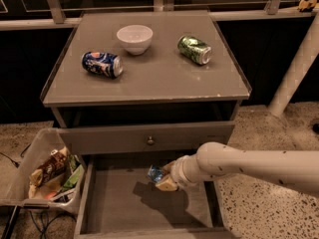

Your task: Place redbull can into middle drawer

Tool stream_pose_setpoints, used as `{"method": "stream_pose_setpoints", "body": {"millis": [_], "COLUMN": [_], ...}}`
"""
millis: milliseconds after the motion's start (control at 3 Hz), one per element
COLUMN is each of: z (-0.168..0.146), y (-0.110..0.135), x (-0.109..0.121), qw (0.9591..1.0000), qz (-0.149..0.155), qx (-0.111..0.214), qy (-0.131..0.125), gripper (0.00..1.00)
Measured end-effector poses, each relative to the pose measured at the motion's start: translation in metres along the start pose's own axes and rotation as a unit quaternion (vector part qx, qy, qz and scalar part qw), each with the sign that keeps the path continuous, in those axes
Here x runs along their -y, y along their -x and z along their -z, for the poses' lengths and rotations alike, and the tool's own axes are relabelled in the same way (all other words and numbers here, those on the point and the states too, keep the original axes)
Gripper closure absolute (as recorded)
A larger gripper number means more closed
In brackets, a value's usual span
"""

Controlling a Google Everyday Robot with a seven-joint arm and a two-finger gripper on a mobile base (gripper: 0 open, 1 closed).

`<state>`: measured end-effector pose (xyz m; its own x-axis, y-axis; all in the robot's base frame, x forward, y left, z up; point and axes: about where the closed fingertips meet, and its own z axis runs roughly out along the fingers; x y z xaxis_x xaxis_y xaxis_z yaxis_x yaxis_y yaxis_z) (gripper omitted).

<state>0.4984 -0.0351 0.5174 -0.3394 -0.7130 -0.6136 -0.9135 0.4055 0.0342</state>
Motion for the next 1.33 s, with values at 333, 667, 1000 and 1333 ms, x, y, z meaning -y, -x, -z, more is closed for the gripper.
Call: {"method": "stream_pose_setpoints", "body": {"millis": [333, 667, 1000, 1333], "z": [-0.019, -0.036, -0.050, -0.066], "y": [-0.018, -0.036, -0.053, -0.069], "x": [0.006, 0.010, 0.012, 0.010], "qw": [0.9998, 0.9994, 0.9981, 0.9961], "qz": [-0.013, -0.026, -0.043, -0.058], "qx": [0.003, 0.018, 0.036, 0.052], "qy": [0.012, 0.016, 0.027, 0.041], "gripper": [1.00, 1.00, 1.00, 1.00]}}
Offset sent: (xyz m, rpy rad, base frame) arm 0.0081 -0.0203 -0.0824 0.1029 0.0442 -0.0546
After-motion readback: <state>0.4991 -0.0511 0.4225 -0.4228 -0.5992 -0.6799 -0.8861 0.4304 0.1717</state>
